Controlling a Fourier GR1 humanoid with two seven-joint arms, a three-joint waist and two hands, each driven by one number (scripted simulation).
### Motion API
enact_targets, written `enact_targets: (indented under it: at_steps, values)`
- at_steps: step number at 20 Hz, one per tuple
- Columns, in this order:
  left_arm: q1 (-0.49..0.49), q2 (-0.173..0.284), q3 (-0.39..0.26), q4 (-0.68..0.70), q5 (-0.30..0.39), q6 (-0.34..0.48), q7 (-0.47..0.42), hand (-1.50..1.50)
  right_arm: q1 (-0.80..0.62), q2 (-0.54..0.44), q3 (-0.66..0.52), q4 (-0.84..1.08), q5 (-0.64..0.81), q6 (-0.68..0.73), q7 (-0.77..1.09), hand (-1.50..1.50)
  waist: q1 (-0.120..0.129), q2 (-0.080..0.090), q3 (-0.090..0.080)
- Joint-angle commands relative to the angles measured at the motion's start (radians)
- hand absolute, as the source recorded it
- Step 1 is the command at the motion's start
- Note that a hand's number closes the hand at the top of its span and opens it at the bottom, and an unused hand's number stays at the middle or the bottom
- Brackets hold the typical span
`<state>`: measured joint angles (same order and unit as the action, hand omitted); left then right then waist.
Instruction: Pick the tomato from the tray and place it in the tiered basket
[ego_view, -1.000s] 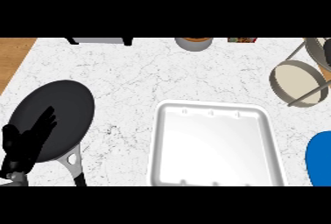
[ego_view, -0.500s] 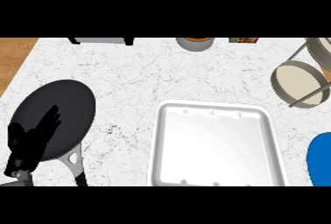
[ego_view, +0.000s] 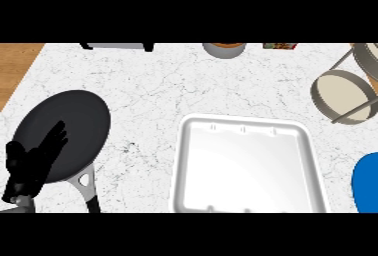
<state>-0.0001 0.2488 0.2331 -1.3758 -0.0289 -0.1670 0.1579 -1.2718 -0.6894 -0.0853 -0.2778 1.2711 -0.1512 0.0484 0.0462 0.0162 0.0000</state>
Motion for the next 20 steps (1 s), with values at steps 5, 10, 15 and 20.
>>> enact_targets:
  at_steps: [5,10,15,20]
  values:
    - [-0.001,-0.008,-0.007,0.0,-0.002,-0.001,-0.005,0.0,-0.017,-0.036,-0.016,0.147,0.009,0.199,0.164,-1.5,0.007,0.004,0.001]
    - [-0.003,-0.011,-0.015,-0.023,-0.012,0.007,0.016,0.0,0.011,-0.009,-0.103,0.13,-0.074,0.1,0.196,-1.5,0.007,0.003,0.002]
    - [0.002,0.013,0.019,0.031,0.001,-0.011,-0.04,0.0,0.009,-0.062,-0.174,0.061,-0.148,0.003,0.093,-1.5,-0.01,-0.001,0.001]
    - [0.014,-0.005,-0.003,-0.015,0.0,-0.009,0.006,0.0,-0.079,-0.147,-0.265,0.03,-0.228,0.018,0.167,-1.5,-0.014,-0.008,0.001]
